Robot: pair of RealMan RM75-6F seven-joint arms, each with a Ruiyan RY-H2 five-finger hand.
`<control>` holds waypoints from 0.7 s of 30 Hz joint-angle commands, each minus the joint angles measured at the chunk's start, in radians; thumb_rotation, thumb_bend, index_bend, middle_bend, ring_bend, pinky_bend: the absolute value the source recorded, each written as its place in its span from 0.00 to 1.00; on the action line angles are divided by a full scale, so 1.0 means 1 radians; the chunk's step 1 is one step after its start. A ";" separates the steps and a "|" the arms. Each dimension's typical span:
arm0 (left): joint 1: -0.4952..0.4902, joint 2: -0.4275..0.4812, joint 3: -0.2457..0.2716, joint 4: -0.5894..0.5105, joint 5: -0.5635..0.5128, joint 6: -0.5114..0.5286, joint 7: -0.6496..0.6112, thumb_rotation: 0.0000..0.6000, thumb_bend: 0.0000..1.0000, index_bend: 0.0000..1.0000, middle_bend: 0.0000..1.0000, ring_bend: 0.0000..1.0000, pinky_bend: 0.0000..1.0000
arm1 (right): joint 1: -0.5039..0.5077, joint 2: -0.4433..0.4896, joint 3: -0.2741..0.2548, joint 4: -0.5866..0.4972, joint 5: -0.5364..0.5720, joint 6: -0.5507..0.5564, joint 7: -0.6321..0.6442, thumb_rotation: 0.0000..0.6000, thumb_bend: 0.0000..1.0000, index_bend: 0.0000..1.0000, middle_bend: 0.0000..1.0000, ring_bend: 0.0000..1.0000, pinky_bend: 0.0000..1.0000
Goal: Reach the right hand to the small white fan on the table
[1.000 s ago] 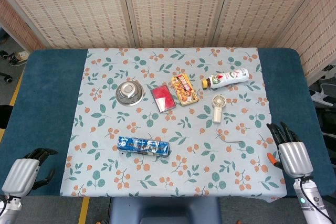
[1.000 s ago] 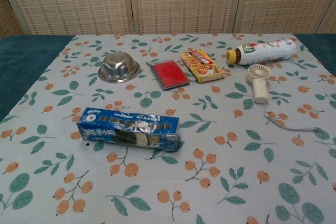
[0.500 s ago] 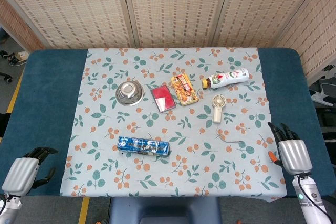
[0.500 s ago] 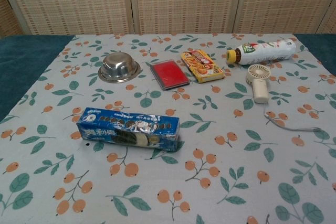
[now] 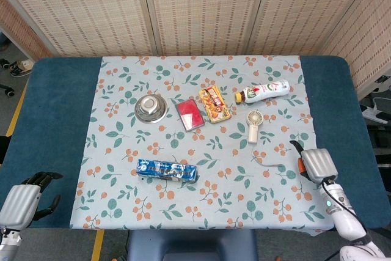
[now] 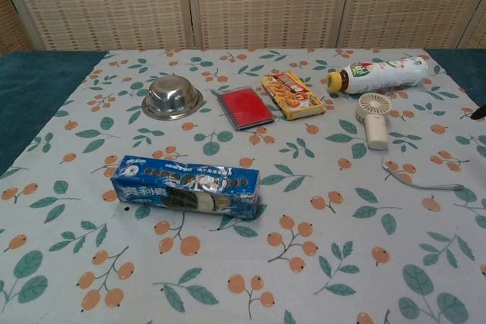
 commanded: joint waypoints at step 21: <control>0.002 0.005 -0.002 0.005 0.005 0.003 -0.021 1.00 0.39 0.31 0.32 0.25 0.43 | 0.348 -0.038 0.018 -0.082 0.544 -0.226 -0.159 1.00 0.70 0.06 0.75 0.60 0.68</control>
